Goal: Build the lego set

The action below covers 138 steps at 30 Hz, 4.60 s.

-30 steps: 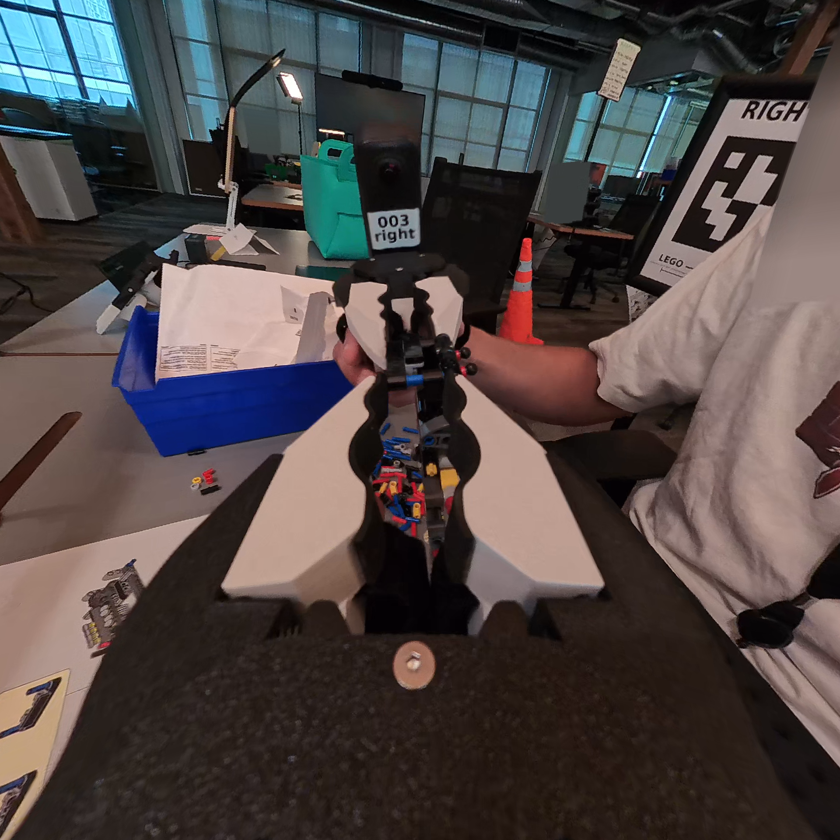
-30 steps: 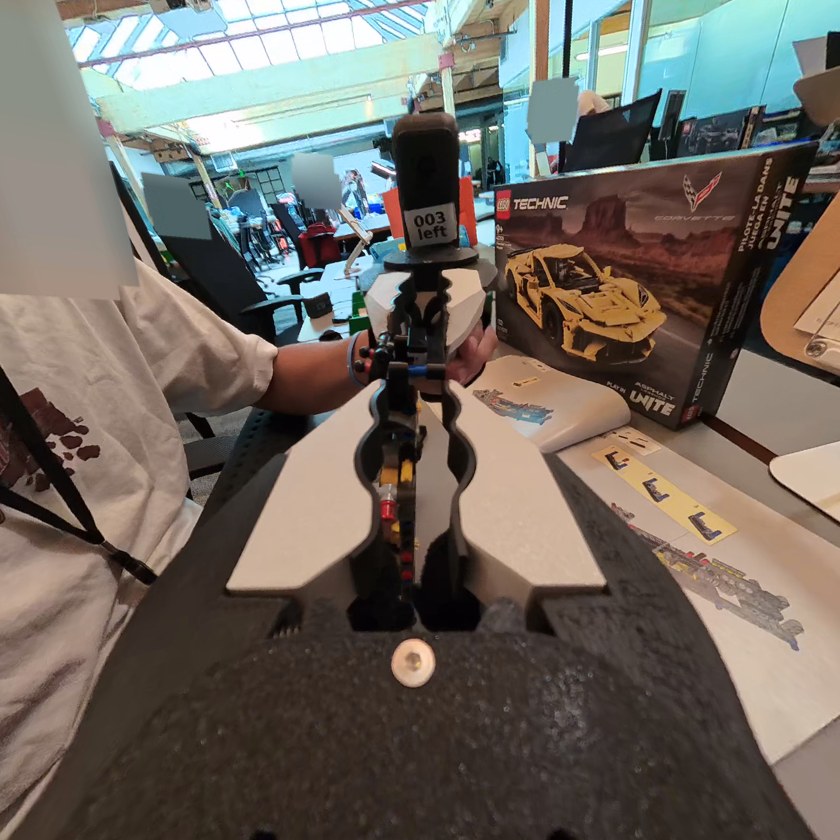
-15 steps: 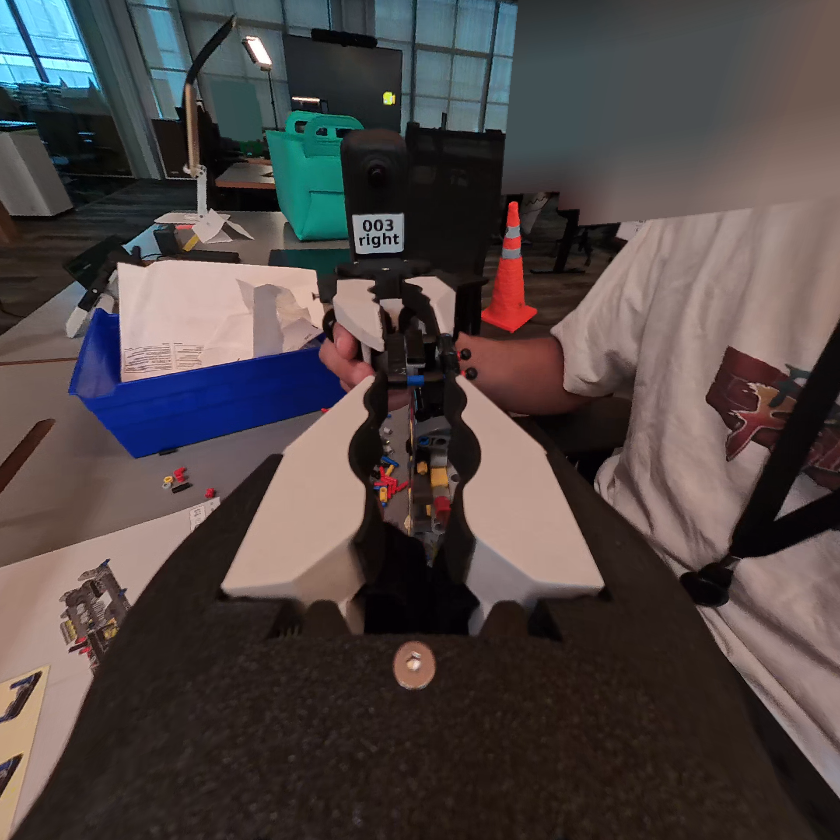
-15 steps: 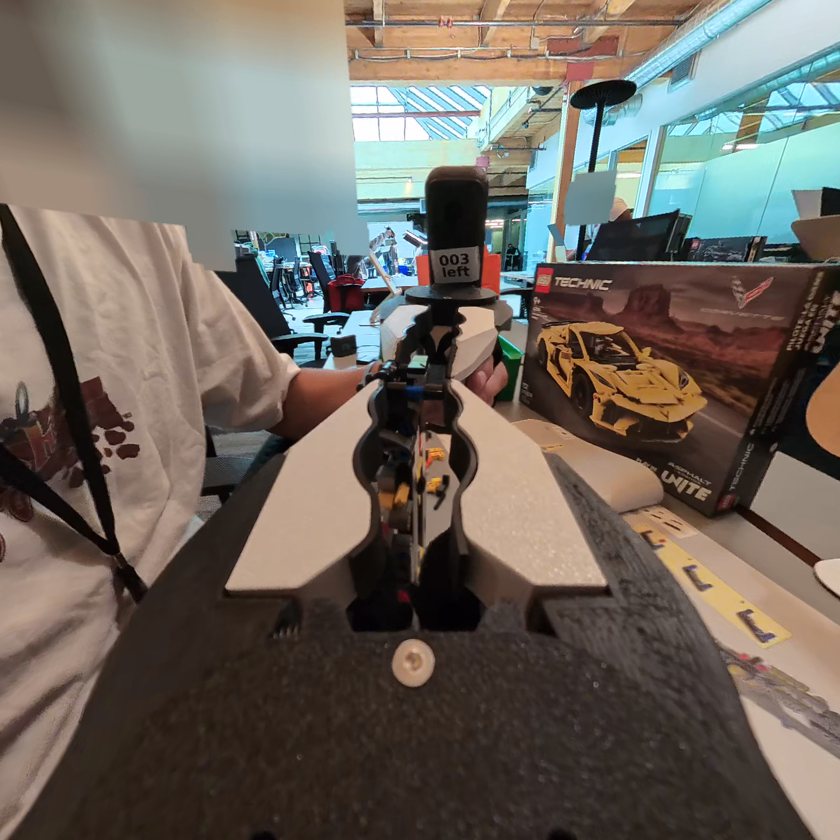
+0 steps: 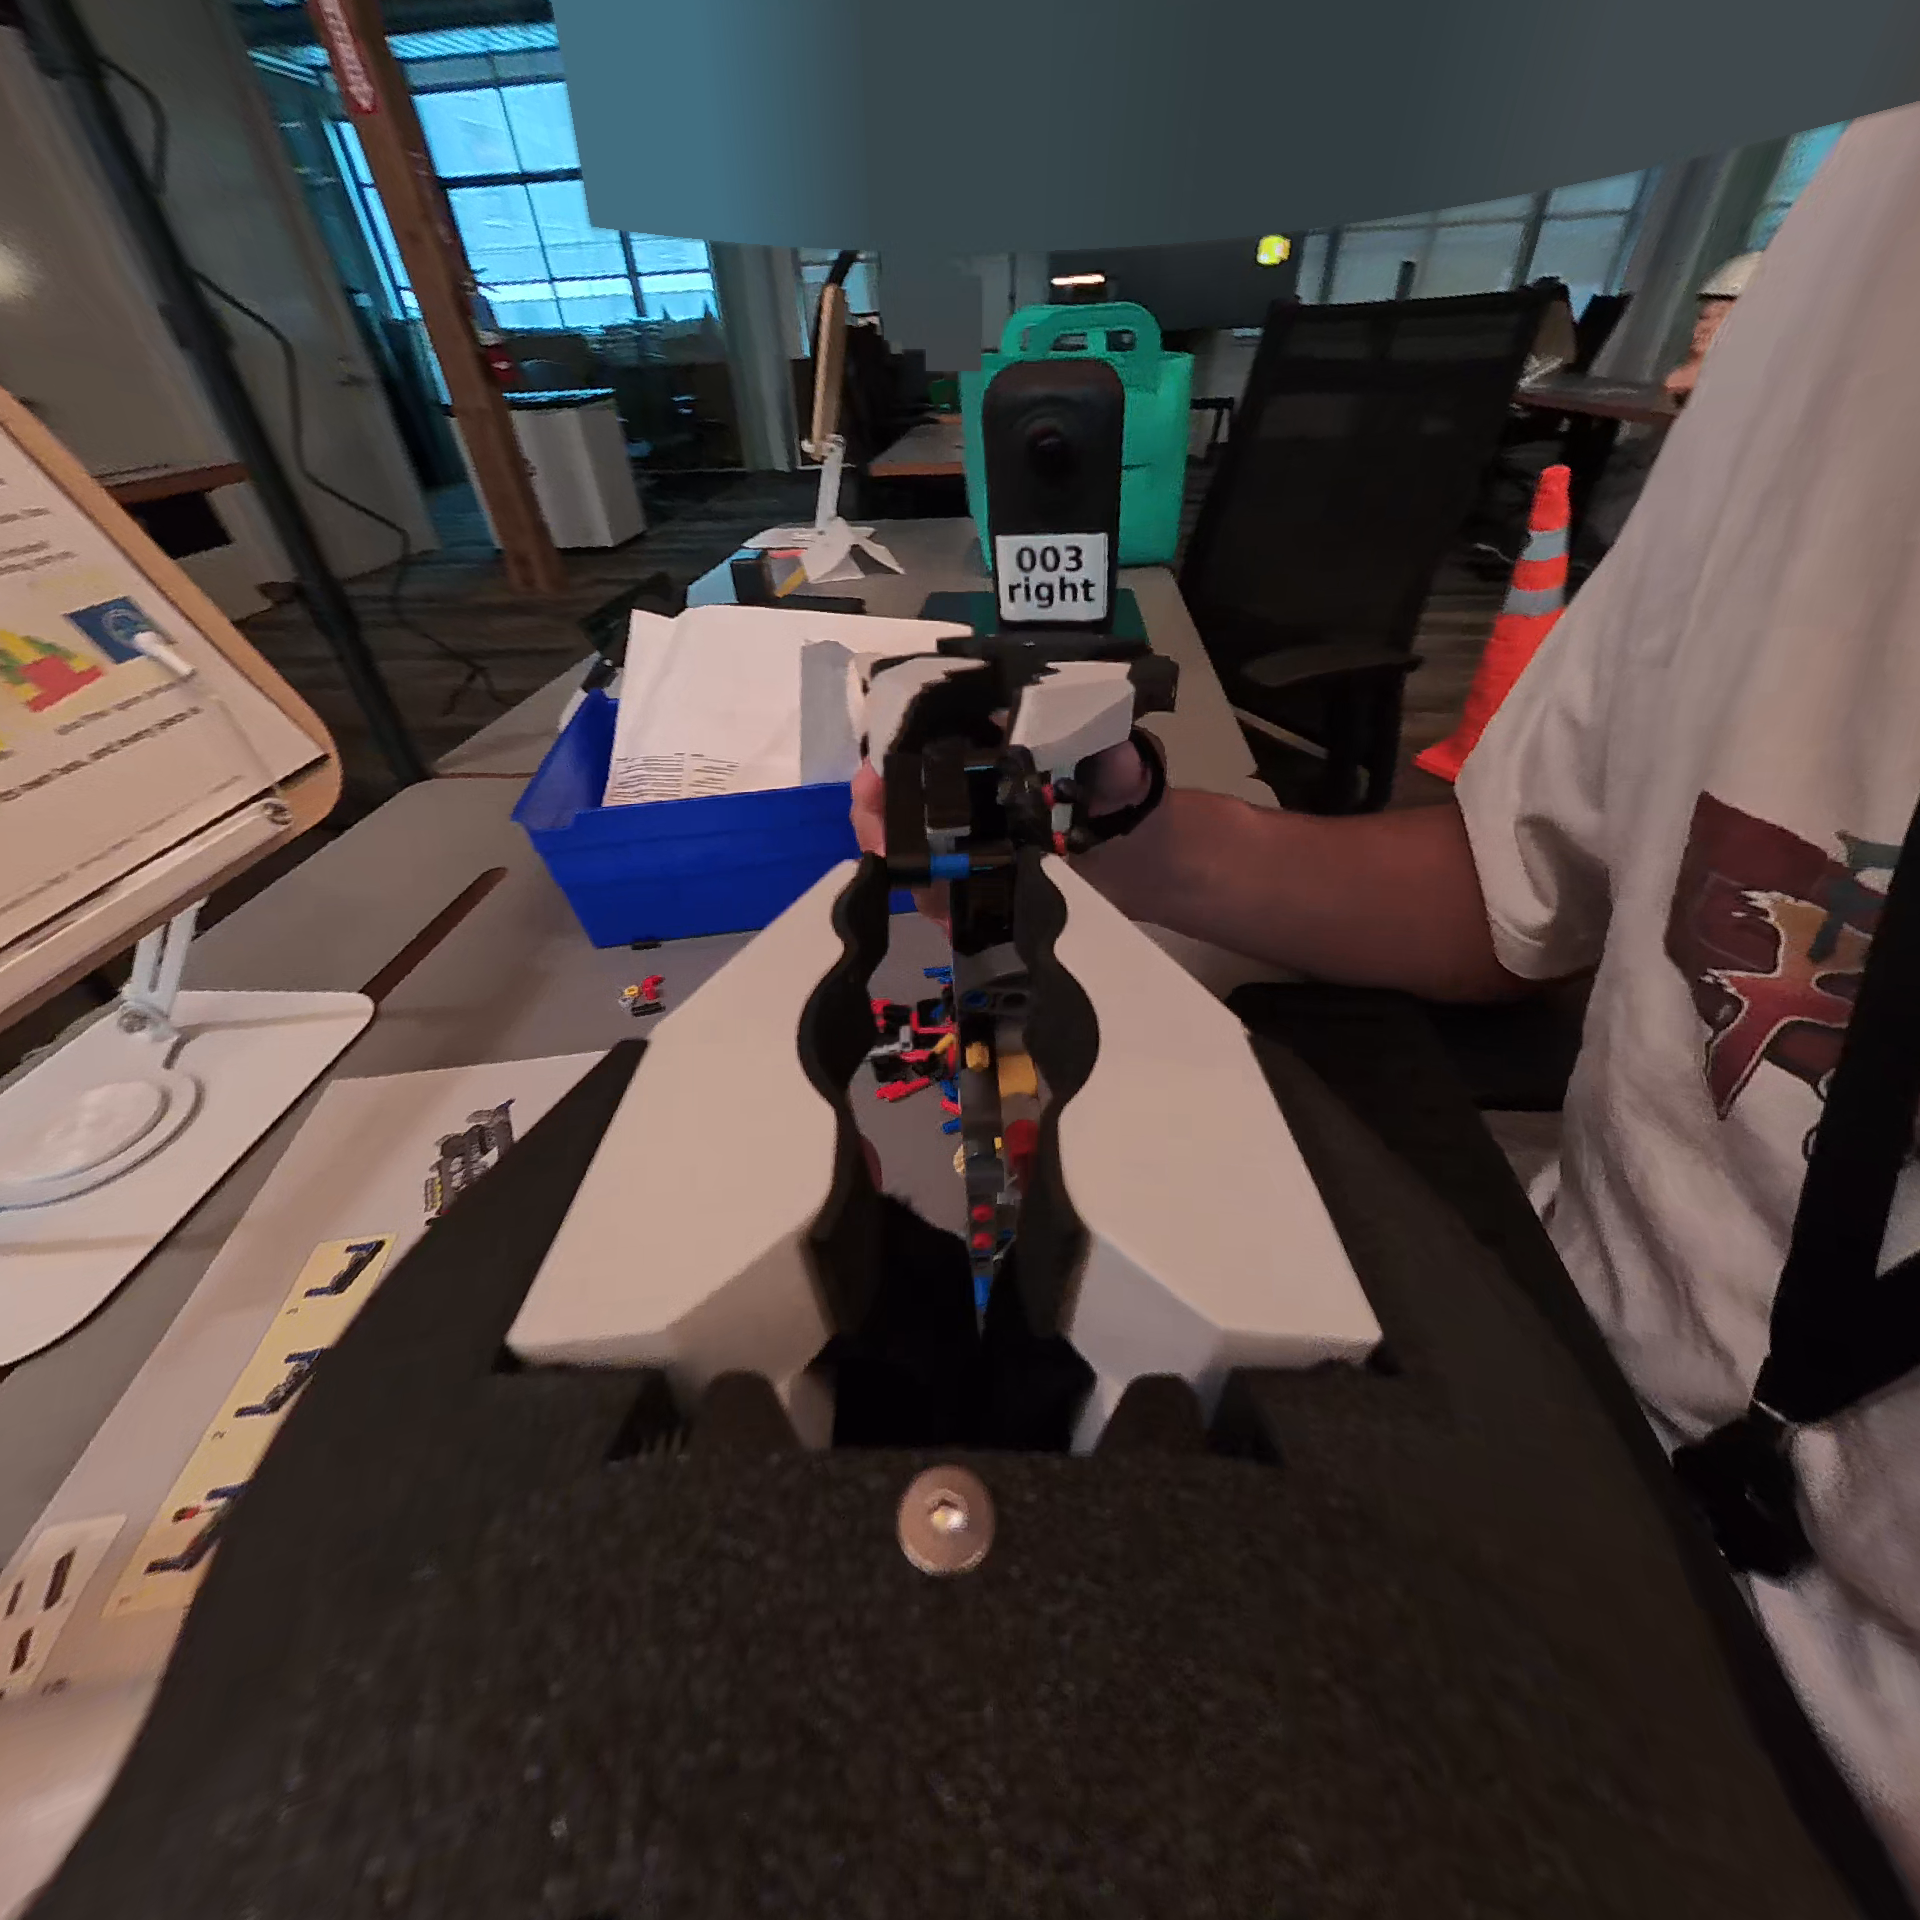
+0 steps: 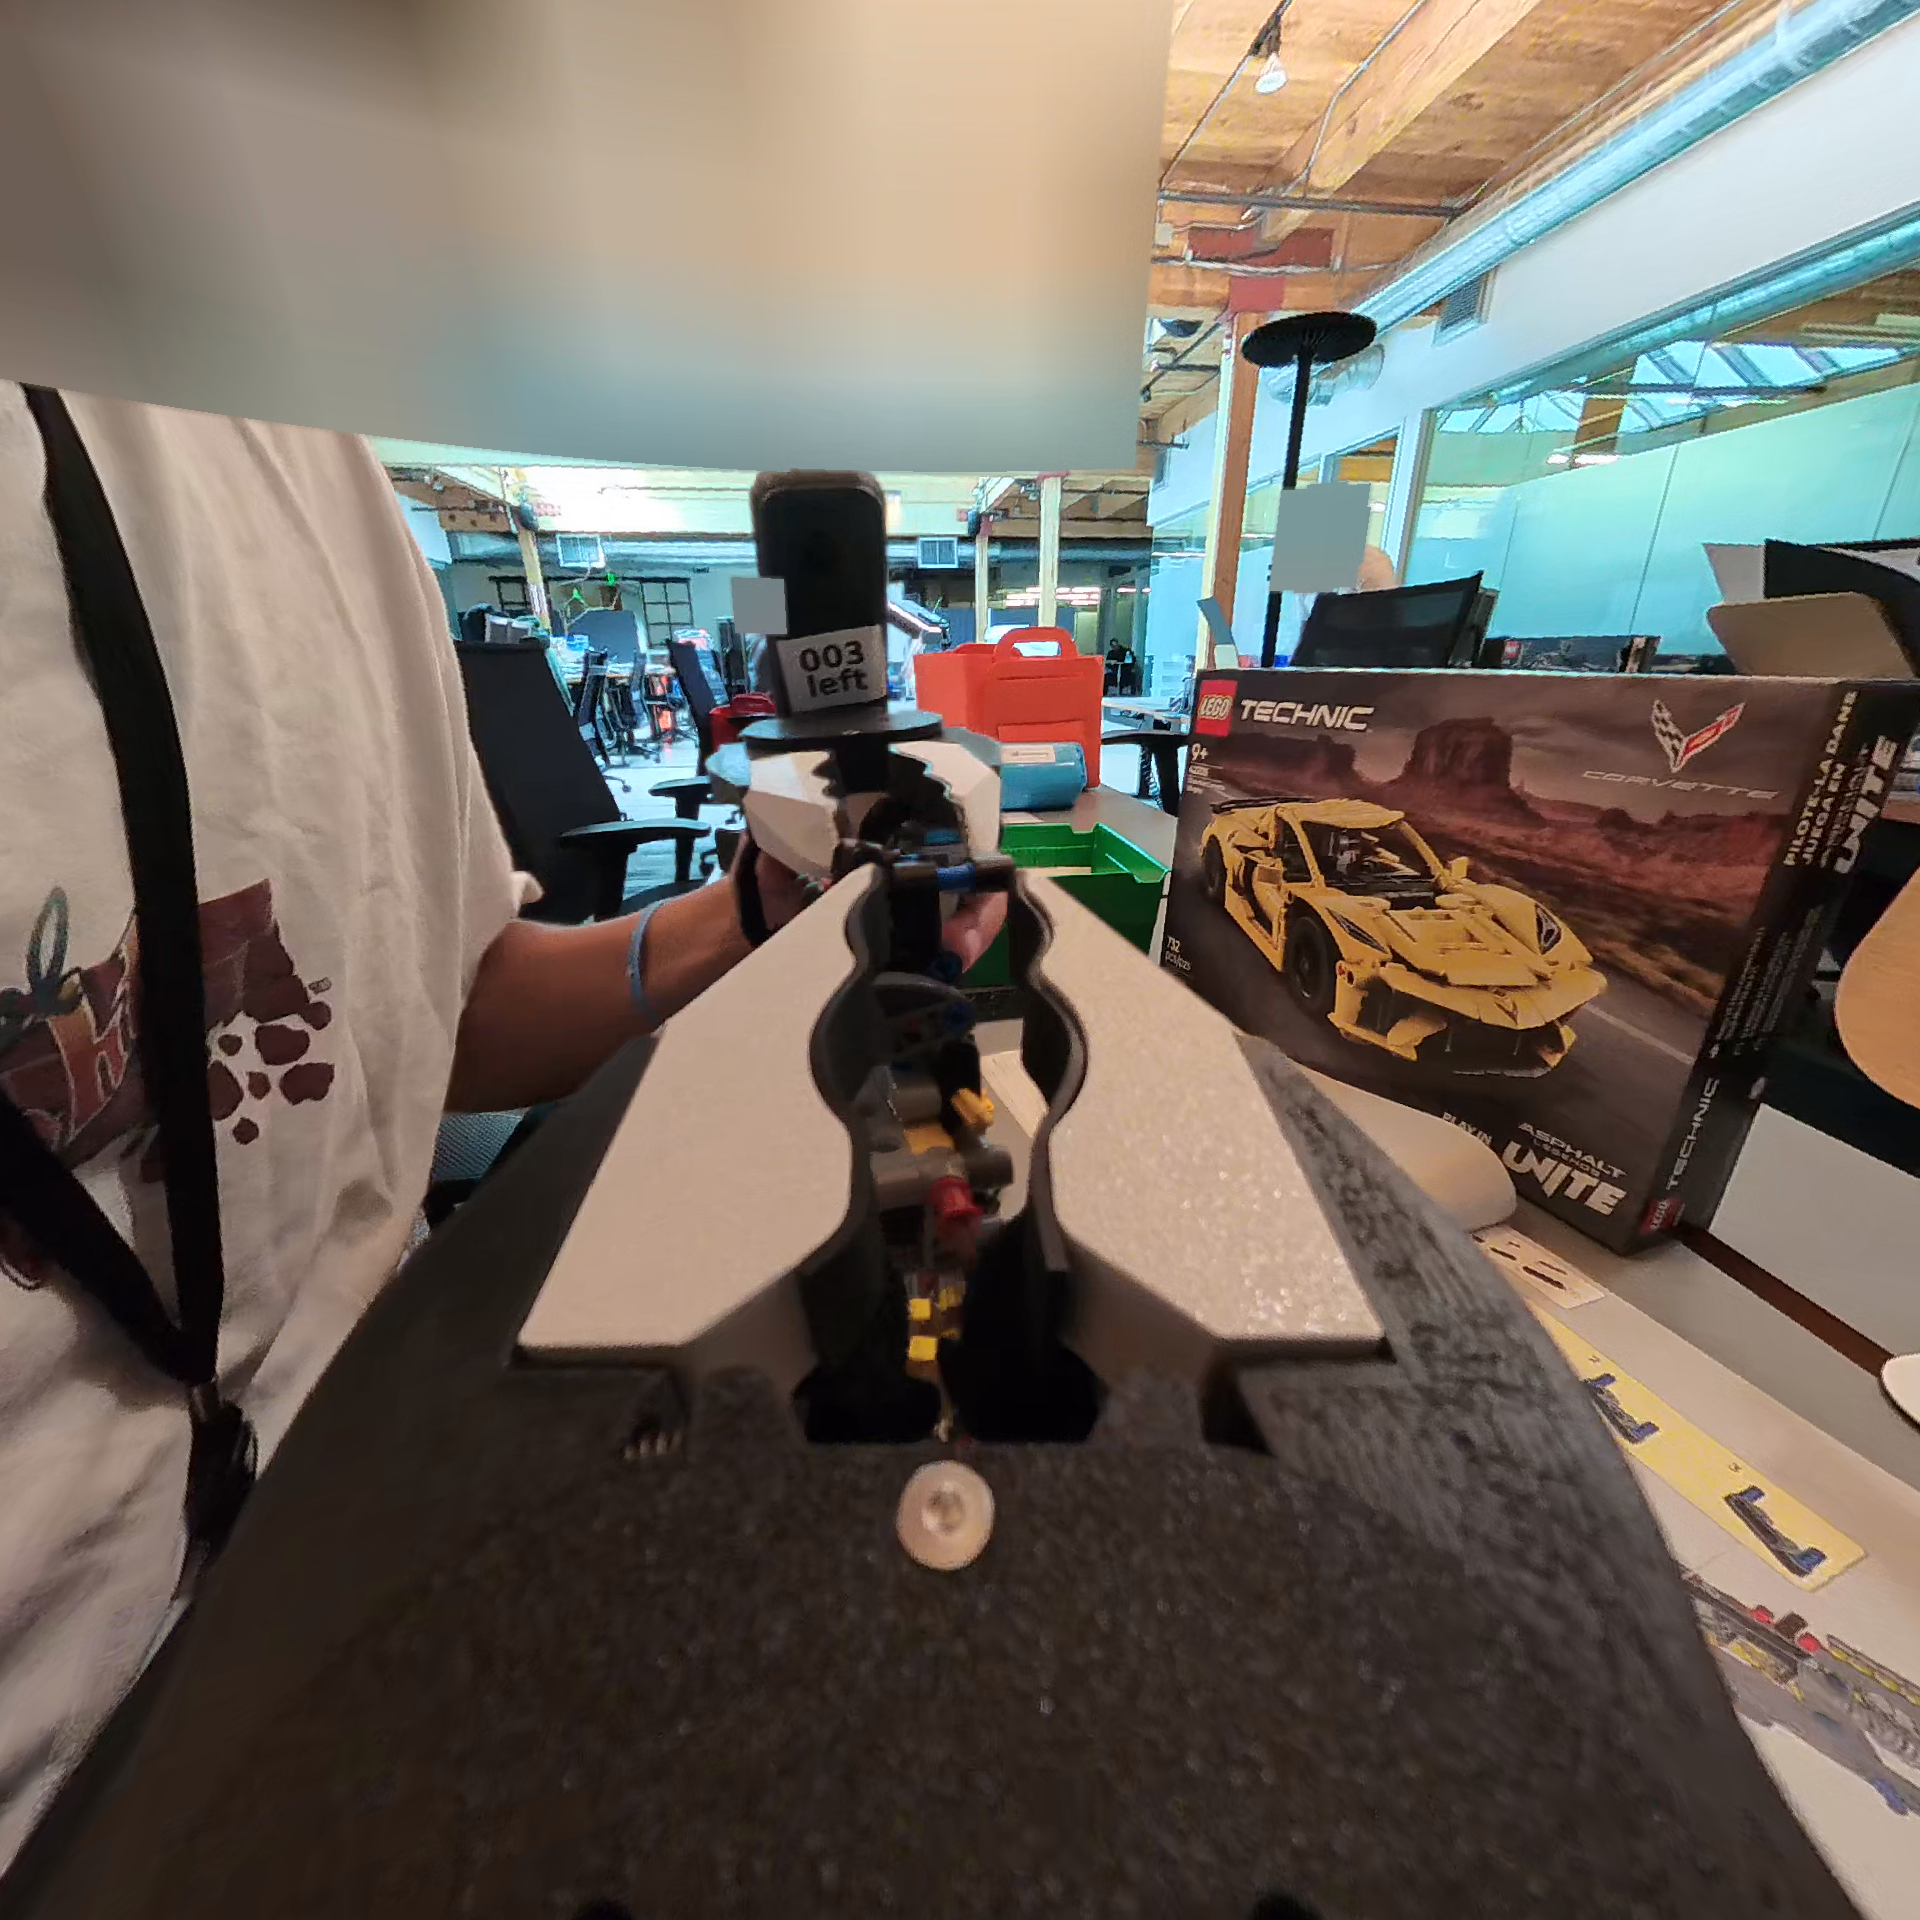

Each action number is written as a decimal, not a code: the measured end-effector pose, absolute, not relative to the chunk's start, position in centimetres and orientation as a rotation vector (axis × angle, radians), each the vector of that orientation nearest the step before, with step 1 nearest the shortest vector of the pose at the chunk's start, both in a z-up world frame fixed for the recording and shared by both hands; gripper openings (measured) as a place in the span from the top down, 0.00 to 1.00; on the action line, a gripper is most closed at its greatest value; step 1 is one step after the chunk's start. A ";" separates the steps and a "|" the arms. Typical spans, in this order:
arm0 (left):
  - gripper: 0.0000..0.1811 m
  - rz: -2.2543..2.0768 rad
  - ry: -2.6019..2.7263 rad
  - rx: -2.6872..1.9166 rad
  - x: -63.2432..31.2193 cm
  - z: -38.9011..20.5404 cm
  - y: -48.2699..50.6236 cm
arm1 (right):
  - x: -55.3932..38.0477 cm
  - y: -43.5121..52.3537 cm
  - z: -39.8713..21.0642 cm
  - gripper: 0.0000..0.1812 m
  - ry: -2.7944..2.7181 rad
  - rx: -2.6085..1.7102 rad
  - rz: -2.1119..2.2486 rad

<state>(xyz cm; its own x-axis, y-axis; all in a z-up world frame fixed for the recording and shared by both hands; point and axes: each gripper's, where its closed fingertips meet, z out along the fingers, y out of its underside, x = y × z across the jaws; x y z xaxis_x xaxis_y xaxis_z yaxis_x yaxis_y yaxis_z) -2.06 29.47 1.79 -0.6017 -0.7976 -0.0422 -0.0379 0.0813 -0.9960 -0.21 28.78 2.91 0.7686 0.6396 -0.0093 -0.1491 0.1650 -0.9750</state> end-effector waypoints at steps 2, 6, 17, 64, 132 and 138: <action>0.88 -1.565 1.713 -0.839 -2.3 1.8 29.6 | -0.3 28.9 2.7 0.89 -0.452 -1.301 0.592; 0.88 -1.543 1.647 -0.913 -2.6 1.7 30.6 | 0.0 29.5 2.3 0.89 -0.443 -1.356 0.533; 0.88 -1.509 1.202 -1.302 -4.4 0.6 35.4 | -0.5 31.1 0.6 0.75 -0.272 -1.628 0.214; 0.90 -1.280 1.656 -0.690 -6.7 0.8 27.1 | -7.2 27.5 0.6 0.75 -0.934 -1.594 0.341; 0.68 -1.808 1.731 -1.207 -1.4 -3.5 36.2 | 0.5 32.1 -7.1 0.97 -0.343 -1.682 0.552; 0.65 -1.779 1.735 -1.071 -1.6 0.5 34.3 | -1.0 31.9 -7.0 0.96 -0.411 -1.654 0.535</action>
